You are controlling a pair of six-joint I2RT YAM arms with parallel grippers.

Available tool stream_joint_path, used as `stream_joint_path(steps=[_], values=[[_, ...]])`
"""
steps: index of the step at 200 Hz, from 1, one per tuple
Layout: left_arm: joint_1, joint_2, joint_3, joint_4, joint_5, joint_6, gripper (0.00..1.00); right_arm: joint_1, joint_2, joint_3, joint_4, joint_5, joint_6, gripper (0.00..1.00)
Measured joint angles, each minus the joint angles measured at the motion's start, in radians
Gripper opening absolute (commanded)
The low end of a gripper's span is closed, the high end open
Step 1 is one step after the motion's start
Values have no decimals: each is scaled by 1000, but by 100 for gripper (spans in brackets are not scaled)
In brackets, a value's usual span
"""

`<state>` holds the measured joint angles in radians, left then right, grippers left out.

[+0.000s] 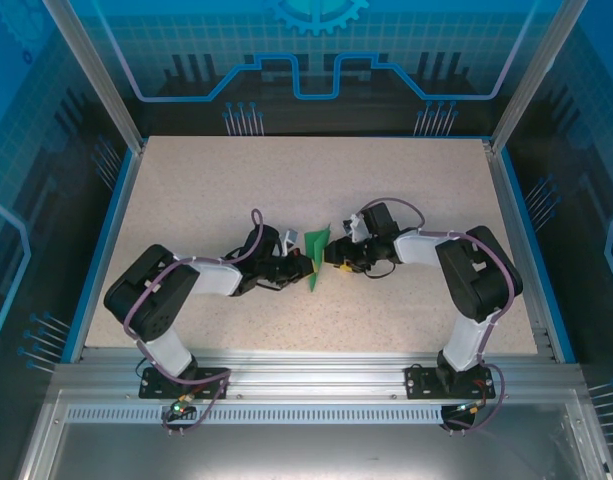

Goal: Fold a paper plane with a square sheet of paper (fold left side to right side)
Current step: Fold the wing for the fifth time at the center of the table.

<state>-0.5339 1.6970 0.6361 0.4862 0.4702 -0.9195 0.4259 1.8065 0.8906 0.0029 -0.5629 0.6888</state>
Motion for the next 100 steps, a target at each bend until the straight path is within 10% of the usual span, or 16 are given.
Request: stream_joint_path(steps=[100], values=[[28,58,-35,97,25,-51,0,8,40,27,53,6,34,50]])
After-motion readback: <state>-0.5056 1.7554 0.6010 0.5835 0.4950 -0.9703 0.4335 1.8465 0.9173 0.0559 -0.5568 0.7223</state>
